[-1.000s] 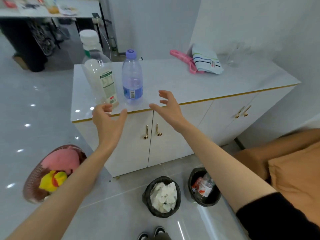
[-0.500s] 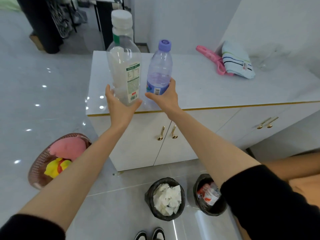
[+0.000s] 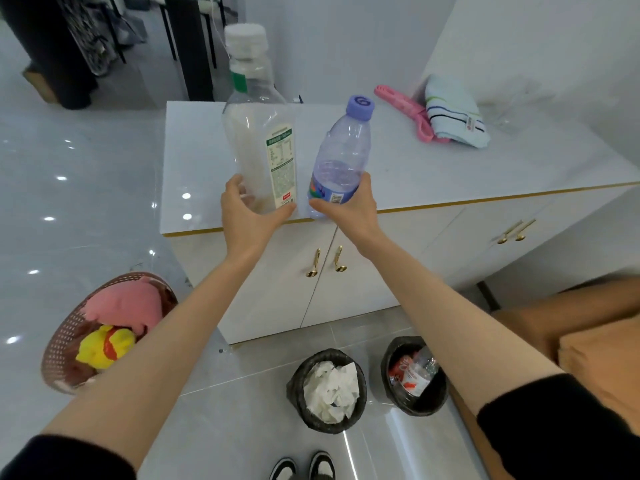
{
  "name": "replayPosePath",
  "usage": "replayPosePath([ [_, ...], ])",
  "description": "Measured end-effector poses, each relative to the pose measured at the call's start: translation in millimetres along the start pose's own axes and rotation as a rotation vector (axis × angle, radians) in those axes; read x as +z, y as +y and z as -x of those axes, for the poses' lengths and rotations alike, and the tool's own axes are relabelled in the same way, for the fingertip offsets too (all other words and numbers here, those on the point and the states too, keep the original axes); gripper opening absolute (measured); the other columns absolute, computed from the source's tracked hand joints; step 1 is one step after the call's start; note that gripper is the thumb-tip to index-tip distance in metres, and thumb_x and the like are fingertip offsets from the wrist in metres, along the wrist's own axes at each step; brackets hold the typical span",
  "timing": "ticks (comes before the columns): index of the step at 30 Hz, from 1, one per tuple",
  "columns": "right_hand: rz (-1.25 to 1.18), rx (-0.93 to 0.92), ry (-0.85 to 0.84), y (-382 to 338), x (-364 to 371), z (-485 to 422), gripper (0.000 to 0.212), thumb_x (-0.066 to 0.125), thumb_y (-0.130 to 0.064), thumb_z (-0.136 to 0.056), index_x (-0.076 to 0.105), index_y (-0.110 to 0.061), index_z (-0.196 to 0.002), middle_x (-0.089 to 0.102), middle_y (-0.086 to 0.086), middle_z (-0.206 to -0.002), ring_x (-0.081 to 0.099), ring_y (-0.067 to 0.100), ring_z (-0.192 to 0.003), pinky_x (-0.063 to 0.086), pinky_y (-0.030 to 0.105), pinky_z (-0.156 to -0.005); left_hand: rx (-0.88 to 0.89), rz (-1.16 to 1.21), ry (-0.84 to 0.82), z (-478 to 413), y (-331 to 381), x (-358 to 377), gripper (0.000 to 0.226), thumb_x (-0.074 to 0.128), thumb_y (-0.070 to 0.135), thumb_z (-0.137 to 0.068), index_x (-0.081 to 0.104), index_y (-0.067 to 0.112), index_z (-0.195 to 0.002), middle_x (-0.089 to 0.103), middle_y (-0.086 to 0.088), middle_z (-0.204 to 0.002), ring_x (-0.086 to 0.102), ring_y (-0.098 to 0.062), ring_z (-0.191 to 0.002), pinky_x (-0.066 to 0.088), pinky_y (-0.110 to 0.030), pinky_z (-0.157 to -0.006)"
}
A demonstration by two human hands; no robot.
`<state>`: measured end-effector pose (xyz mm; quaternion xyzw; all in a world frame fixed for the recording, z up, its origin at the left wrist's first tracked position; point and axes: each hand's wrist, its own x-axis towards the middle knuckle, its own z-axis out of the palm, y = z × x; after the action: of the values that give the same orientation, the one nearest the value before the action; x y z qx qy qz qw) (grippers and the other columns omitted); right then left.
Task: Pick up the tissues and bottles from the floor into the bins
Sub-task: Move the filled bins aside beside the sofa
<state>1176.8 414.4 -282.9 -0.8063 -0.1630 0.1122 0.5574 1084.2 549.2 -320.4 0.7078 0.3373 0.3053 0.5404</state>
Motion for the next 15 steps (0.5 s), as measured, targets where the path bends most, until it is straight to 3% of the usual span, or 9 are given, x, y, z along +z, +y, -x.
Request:
replayPosePath([
  [4, -0.009, 0.028, 0.070, 15.9, -38.2, 21.8, 0.068, 0.083, -0.017, -0.069, 0.040, -0.014, -0.122, 0.047, -0.017, -0.093, 0.049, -0.001, -0.076, 0.041, 0.002, -0.057, 0.032, 0.012, -0.099, 29.3, 9.3, 23.2, 0.095, 0.088, 0.036, -0.058, 0.036, 0.020, -0.136, 0.049, 0.000, -0.128, 0.052, -0.011, -0.110, 0.048, -0.021, -0.085],
  [12, -0.009, 0.115, 0.259, 60.1, -126.0, 74.9, 0.068, 0.083, -0.016, -0.070, 0.041, -0.015, -0.123, 0.049, -0.015, -0.095, 0.051, 0.000, -0.078, 0.042, 0.003, -0.055, 0.101, 0.046, -0.397, 100.9, 35.4, 93.2, 0.084, 0.089, 0.032, -0.057, 0.042, 0.021, -0.127, 0.054, 0.008, -0.119, 0.054, -0.005, -0.102, 0.042, -0.007, -0.074],
  [15, -0.003, 0.158, 0.330, 84.2, -161.1, 99.7, 0.070, 0.084, -0.019, -0.069, 0.040, -0.016, -0.123, 0.053, -0.009, -0.106, 0.056, 0.002, -0.090, 0.046, 0.008, -0.062, 0.101, 0.045, -0.500, 133.8, 37.0, 120.1, 0.082, 0.088, 0.035, -0.058, 0.042, 0.022, -0.125, 0.053, 0.011, -0.115, 0.053, -0.005, -0.101, 0.040, -0.007, -0.071],
])
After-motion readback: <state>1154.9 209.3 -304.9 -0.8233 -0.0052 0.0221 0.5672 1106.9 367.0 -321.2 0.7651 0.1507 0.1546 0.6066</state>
